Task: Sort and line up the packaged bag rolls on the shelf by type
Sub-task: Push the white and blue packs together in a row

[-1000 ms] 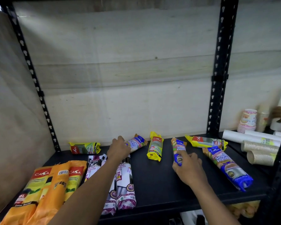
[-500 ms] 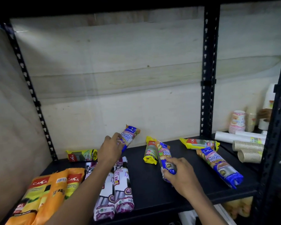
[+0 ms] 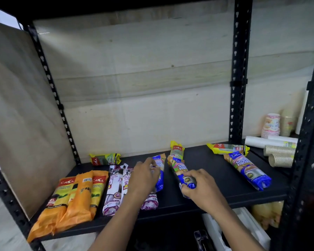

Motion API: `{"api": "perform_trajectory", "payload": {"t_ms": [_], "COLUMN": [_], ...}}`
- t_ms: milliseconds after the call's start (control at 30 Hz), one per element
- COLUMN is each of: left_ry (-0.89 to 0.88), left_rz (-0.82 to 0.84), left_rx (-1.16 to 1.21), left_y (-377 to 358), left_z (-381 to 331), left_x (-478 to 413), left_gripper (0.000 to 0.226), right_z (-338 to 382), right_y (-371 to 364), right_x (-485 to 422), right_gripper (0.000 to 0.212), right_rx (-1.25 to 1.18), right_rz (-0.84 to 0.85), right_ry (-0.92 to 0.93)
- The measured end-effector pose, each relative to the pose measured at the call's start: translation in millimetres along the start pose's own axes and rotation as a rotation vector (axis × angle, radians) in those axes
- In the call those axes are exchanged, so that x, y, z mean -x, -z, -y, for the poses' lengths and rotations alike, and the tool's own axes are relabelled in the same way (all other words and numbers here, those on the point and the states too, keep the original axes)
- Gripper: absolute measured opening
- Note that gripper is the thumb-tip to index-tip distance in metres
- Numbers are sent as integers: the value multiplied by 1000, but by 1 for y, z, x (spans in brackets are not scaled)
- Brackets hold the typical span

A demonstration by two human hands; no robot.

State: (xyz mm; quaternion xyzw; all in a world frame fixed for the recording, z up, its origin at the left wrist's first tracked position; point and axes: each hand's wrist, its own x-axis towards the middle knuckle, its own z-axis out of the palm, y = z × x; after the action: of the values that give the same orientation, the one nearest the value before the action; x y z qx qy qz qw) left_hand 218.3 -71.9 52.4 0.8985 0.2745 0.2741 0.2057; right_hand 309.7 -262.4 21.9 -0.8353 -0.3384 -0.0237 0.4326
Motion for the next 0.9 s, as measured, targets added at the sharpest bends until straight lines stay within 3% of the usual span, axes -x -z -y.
{"api": "perform_trajectory", "payload": {"t_ms": [333, 600, 900], "left_ry": [90, -14, -7], "left_rz": [20, -36, -27], "left_rx": [-141, -322, -249], "left_y": [-19, -29, -28], "left_z": [-25, -19, -6], "left_x": [35, 44, 53], "left_gripper": [34, 40, 40], "right_z": [0, -5, -7], "right_y": [-19, -28, -36], "right_x": [1, -1, 1], "right_gripper": [49, 48, 42], "right_rx": [74, 99, 75], "right_rz": [14, -3, -33], "right_ry": [51, 100, 129]}}
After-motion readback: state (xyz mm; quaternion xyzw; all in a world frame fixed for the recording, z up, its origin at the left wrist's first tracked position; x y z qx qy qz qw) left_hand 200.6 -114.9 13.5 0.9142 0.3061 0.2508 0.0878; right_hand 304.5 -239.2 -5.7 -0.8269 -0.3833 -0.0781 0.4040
